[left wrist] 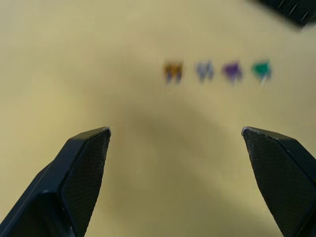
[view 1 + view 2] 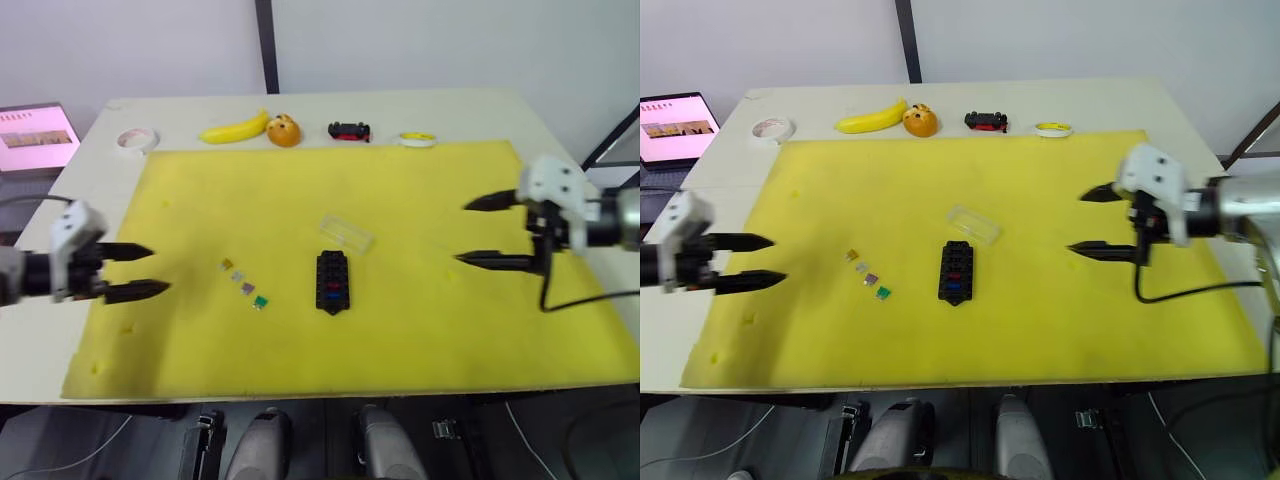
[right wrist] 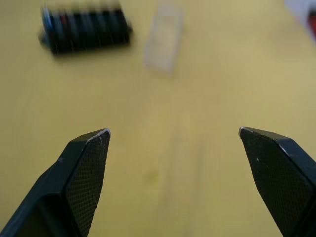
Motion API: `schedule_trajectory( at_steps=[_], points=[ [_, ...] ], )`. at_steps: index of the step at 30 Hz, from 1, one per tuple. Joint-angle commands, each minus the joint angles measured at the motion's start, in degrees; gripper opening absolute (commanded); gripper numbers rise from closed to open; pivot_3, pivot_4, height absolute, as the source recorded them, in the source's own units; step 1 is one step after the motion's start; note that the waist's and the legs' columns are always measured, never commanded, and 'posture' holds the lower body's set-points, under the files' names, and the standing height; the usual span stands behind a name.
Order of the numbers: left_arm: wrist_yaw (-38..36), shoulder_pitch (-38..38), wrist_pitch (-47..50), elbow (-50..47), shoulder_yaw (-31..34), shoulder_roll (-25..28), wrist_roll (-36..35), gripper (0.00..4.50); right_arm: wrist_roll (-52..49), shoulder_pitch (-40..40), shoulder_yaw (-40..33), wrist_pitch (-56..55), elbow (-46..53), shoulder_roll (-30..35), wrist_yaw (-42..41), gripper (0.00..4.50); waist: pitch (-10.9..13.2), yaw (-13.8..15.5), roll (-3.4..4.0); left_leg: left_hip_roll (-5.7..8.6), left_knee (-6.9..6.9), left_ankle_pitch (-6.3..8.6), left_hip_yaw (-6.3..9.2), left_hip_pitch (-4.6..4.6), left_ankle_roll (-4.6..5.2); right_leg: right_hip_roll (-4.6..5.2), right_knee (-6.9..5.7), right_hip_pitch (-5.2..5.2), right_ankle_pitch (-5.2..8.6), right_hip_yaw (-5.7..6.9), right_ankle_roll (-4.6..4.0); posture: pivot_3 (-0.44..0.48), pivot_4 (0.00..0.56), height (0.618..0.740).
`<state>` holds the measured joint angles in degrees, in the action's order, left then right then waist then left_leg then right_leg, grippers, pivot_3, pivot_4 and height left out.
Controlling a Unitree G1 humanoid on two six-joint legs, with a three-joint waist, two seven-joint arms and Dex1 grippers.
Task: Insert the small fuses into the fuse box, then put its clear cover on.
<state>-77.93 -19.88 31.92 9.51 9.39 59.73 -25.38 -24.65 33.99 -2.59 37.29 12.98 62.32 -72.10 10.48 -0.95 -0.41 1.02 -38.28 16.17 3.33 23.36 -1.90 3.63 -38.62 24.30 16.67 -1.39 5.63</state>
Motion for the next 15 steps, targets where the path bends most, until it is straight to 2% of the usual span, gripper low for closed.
schedule_trajectory(
  at_steps=[1, 4, 8, 15],
  points=[
    [-2.2, -8.2, 5.8, 5.8, -5.1, -2.4, -0.3, 4.50, -4.5, 7.3, 3.4, 10.1, 3.8, -3.5, 2.8, 4.46, 0.0, 0.0, -0.03, 0.05, -0.01, 0.00, 0.01, 0.01, 0.00, 0.01, -0.05, 0.03, 0.00, 0.00, 0.00, 0.000, 0.150, 0.740],
    [-3.9, -16.8, 13.1, 13.2, -9.8, -6.4, -0.5, 4.50, -7.4, 13.3, 6.9, 16.9, 6.5, -7.9, 4.9, 4.46, 0.0, 0.1, -0.03, 0.14, -0.05, 0.00, 0.04, 0.07, 0.00, 0.03, -0.11, 0.10, 0.00, 0.01, 0.00, 0.000, 0.150, 0.740],
    [-6.9, -25.0, 18.8, 24.5, -13.0, -9.9, 0.3, 4.50, -9.2, 18.2, 9.1, 21.4, 8.3, -13.4, 9.0, 4.46, 0.0, -0.1, -0.06, 0.16, -0.08, 0.00, 0.07, 0.06, 0.00, 0.03, -0.32, 0.12, 0.00, 0.02, 0.00, 0.000, 0.150, 0.740],
    [-11.9, -31.6, 21.2, 38.8, -16.9, -11.1, 4.2, 4.50, -11.8, 19.5, 9.0, 25.4, 12.0, -17.5, 13.8, 4.46, 0.0, -0.4, -0.06, 0.17, -0.07, -0.01, 0.07, 0.07, 0.00, 0.02, -0.38, 0.22, 0.00, 0.02, 0.00, 0.000, 0.150, 0.740]
  ],
)
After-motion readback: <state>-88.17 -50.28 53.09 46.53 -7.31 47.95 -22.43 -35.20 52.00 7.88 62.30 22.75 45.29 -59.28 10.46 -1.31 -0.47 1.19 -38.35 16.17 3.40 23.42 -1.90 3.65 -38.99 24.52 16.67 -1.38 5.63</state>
